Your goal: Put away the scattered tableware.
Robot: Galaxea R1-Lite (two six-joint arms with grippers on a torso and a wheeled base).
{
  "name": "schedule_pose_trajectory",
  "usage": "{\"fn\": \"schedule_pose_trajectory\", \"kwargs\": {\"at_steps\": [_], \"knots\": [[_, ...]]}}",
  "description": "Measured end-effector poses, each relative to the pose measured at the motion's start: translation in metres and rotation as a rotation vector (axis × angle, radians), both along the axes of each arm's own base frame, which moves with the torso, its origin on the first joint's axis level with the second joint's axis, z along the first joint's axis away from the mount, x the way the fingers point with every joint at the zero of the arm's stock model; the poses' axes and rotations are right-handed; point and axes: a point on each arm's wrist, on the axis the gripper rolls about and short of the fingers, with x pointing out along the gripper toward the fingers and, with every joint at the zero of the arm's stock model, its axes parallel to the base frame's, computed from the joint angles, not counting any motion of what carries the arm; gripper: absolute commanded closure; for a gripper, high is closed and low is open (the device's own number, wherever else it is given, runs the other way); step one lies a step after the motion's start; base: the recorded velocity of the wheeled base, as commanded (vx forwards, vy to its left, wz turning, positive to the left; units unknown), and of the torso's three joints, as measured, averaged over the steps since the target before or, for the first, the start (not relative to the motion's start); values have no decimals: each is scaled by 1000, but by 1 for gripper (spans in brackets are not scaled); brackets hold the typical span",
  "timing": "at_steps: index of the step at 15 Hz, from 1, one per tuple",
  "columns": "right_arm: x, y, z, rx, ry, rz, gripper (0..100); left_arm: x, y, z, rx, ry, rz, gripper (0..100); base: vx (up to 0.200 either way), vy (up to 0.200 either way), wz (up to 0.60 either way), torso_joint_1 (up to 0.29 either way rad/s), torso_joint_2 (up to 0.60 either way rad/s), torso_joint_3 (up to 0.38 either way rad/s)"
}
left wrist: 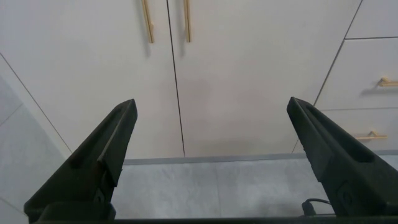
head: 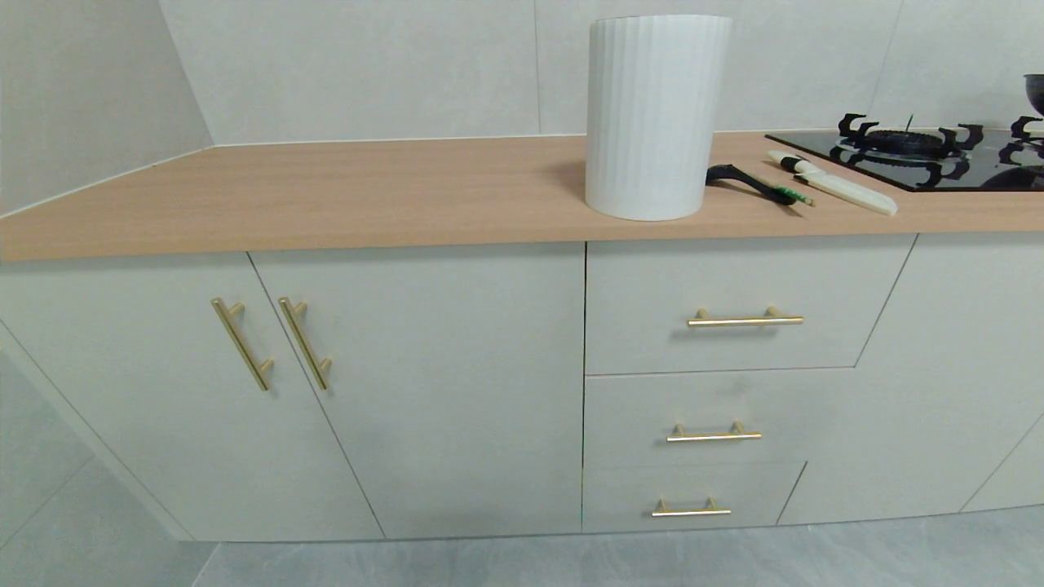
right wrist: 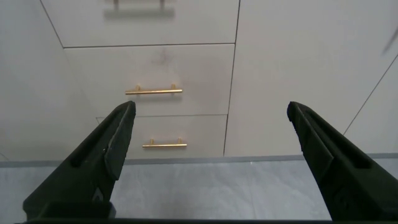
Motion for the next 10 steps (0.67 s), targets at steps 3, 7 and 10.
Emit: {"fn": "schedule_pose_trajectory", "kwargs": {"at_steps": [3, 7, 10], "knots": [[-1, 0, 7, 4, -44, 11, 0, 0, 0, 0, 0, 0, 0, 0, 0, 0, 0, 0, 0, 0], [-4, 1, 30, 9, -81, 70, 0, 0, 0, 0, 0, 0, 0, 0, 0, 0, 0, 0, 0, 0], [7, 3, 43, 12, 6, 131, 0, 0, 0, 0, 0, 0, 0, 0, 0, 0, 0, 0, 0, 0]]}}
